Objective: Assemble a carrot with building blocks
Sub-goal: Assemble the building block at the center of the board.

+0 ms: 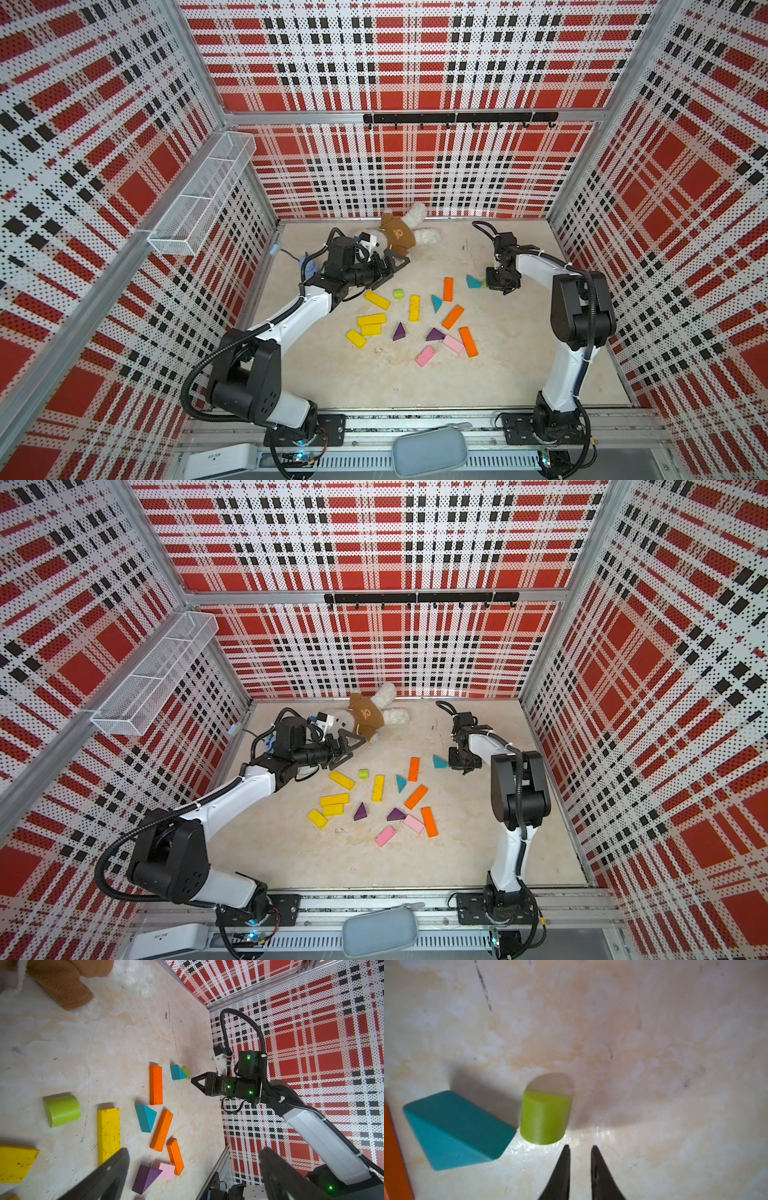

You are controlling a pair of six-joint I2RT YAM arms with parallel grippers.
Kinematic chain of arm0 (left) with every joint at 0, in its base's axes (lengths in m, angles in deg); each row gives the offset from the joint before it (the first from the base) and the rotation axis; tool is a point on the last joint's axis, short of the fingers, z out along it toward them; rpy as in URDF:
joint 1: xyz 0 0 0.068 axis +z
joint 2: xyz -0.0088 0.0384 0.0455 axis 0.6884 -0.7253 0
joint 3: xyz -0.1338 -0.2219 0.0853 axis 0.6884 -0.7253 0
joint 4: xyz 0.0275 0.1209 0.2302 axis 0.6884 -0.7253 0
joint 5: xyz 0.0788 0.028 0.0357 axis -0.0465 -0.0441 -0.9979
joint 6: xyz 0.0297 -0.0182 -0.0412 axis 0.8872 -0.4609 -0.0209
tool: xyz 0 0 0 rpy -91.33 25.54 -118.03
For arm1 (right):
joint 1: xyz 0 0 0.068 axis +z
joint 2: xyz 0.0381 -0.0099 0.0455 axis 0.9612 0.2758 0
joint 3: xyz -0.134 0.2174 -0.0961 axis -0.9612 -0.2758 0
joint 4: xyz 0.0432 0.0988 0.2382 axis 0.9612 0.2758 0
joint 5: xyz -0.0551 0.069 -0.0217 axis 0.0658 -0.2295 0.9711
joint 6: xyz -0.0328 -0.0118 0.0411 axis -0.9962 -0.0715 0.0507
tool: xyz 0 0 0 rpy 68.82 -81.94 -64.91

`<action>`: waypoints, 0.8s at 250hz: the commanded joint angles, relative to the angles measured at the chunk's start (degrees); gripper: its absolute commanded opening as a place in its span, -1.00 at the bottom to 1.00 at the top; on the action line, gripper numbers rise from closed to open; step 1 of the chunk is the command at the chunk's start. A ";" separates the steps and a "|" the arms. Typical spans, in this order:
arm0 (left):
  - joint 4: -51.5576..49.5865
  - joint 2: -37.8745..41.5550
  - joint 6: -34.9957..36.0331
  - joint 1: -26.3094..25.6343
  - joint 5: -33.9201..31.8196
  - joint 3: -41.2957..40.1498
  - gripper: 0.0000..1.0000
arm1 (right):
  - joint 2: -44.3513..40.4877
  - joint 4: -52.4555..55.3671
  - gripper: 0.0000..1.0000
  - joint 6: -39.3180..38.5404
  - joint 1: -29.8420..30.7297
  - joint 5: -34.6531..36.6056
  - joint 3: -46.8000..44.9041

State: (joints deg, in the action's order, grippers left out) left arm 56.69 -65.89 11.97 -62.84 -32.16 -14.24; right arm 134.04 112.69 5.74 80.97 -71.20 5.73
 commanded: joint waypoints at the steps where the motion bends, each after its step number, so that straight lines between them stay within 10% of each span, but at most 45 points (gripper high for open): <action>1: 1.33 0.00 0.32 -0.27 0.69 1.04 0.99 | 2.07 0.65 -0.60 0.86 -0.39 1.30 3.04; 200: 1.36 -0.16 0.32 -0.08 0.98 1.21 0.99 | 8.15 1.99 -0.51 0.01 -0.48 -2.28 9.62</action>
State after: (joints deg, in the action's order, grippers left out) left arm 56.69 -65.89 11.97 -62.84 -32.11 -14.24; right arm 140.64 114.41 6.02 80.51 -72.82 14.24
